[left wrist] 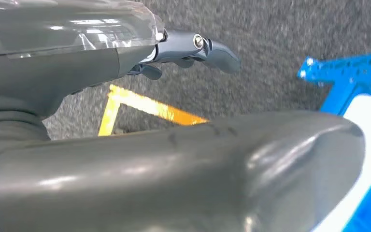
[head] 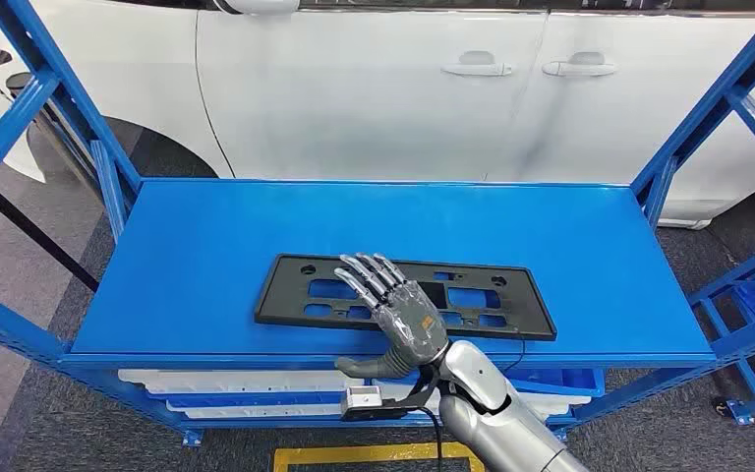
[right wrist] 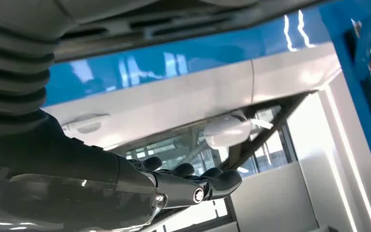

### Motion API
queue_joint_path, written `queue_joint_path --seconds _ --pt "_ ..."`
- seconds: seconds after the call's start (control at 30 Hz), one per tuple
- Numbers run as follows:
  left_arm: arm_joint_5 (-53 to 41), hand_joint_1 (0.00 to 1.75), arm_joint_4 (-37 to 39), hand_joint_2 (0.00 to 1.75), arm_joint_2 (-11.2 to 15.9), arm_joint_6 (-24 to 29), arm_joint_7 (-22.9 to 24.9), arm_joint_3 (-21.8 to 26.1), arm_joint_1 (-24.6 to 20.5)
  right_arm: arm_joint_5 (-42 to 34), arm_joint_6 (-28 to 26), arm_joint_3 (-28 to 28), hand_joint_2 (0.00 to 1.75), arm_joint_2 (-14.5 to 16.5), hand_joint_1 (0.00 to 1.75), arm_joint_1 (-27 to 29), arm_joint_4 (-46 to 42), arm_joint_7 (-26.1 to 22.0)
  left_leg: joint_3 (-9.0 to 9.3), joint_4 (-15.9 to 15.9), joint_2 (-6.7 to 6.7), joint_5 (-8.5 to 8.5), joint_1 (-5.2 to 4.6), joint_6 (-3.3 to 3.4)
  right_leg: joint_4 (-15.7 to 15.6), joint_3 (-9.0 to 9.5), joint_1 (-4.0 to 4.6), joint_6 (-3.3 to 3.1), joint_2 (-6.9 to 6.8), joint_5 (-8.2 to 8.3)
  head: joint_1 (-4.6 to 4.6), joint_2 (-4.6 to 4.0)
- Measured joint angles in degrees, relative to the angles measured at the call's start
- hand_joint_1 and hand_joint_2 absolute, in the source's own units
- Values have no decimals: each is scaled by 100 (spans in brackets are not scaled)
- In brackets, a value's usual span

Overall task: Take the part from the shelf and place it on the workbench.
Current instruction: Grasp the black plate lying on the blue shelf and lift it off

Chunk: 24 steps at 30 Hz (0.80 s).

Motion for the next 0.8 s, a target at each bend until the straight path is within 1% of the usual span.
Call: queue_joint_path --seconds 0.03,0.07,0.1,0.13,0.17,0.2,0.23,0.27,0.33,0.37,0.4,0.47,0.5,0.53,0.57,0.6,0.63,0.67,0.7,0.73,0.8 --pt "-2 0 0 0 0 0 1 0 1 0 0 -2 0 -17 0 5 0 -3 5 0 -1 -3 -1 -2 -106 44 1 -7 0 90 0 0" --pt "-3 0 0 0 1 0 1 0 1 0 0 -6 0 -32 0 7 -1 -5 12 0 -1 -7 -2 -6 -288 127 2 -20 0 205 0 0" --pt "-5 0 0 0 1 0 2 -1 1 0 0 -15 0 -60 0 14 -5 -9 28 0 -2 -14 -5 -13 -647 296 8 -48 0 422 0 0" --pt "-8 0 0 0 0 0 2 -1 -1 0 0 -24 0 -82 0 12 -12 -13 42 -2 -3 -22 -7 -23 -1090 508 20 -90 0 617 0 0" --pt "-9 0 0 0 -2 -1 2 -2 -5 0 0 -34 0 -99 0 9 -19 -14 51 0 -3 -33 -16 -41 -1467 689 40 -129 -4 759 0 0" --pt "-10 0 0 0 -3 -1 2 -2 -8 0 -1 -39 0 -111 0 7 -26 -16 53 1 -3 -42 -21 -65 -1714 806 60 -161 -7 830 0 0" --pt "-11 0 0 0 -4 -2 3 -2 -9 0 -1 -43 0 -123 0 7 -29 -17 51 -1 -3 -49 -24 -91 -1816 848 78 -182 -8 835 0 0" --pt "-11 0 0 0 -4 -2 3 -2 -10 0 -2 -43 0 -131 0 9 -30 -19 53 -9 -3 -52 -27 -124 -1823 846 90 -194 -6 834 0 0" --pt "-12 0 0 0 1 -2 3 -2 -12 0 -2 -44 87 -144 0 12 -38 -21 55 15 1 -93 -32 -185 -1886 879 53 -235 -5 857 -1 0" --pt "-13 0 0 0 3 -2 3 -3 -14 4 -4 -44 131 -147 0 10 -45 -23 13 137 3 -183 -35 -209 -1924 906 35 -263 -10 870 -1 0" --pt "-13 0 0 0 6 -2 4 -3 -16 22 -9 -44 175 -147 0 9 -51 -28 -87 377 4 -329 -36 -229 -1959 932 18 -288 -17 881 -1 0" --pt "-15 0 0 0 7 -2 7 -4 -11 138 -48 -43 175 -153 0 5 -48 -37 -429 1120 4 -693 -26 -259 -1959 944 33 -323 -26 872 -2 0" --pt "-19 0 0 0 7 -1 8 -4 -5 256 -84 -42 175 -157 0 1 -35 -32 -589 1441 4 -798 -23 -274 -1950 942 38 -331 -26 864 -2 0" --pt "-25 0 0 0 8 -1 8 -4 2 414 -125 -38 175 -160 0 -9 -13 -14 -670 1588 4 -796 -23 -285 -1938 940 42 -336 -26 855 -2 0" --pt "-30 0 0 0 8 1 8 -4 6 597 -170 -28 175 -163 0 -32 18 19 -642 1506 5 -680 -22 -290 -1921 940 42 -335 -24 843 -2 0" --pt "-35 0 0 0 8 3 4 -4 5 788 -216 -9 175 -160 0 -70 60 66 -507 1205 6 -476 -21 -288 -1898 943 41 -328 -20 827 -2 0" --pt "-37 0 0 0 8 8 -1 -4 0 979 -269 29 175 -152 0 -130 123 126 -318 788 10 -275 -20 -277 -1869 943 40 -315 -16 806 -2 0" --pt "-38 0 0 0 9 12 -8 -4 -8 1147 -329 83 175 -137 0 -205 205 194 -150 419 13 -134 -27 -256 -1832 935 50 -296 -7 786 -2 0" --pt "-38 0 0 0 9 16 -16 -4 -17 1295 -395 160 175 -111 0 -289 304 268 -39 173 12 -59 -33 -227 -1805 923 60 -274 -1 774 -2 0" --pt "-37 0 0 0 10 17 -25 -4 -22 1421 -461 254 175 -72 0 -372 418 346 7 59 9 -48 -40 -194 -1789 910 69 -251 5 769 -2 0" --pt "-37 0 0 0 8 17 -40 -3 -21 1619 -565 455 175 29 0 -512 629 504 6 42 0 -37 -41 -131 -1787 895 76 -206 9 777 -2 0"
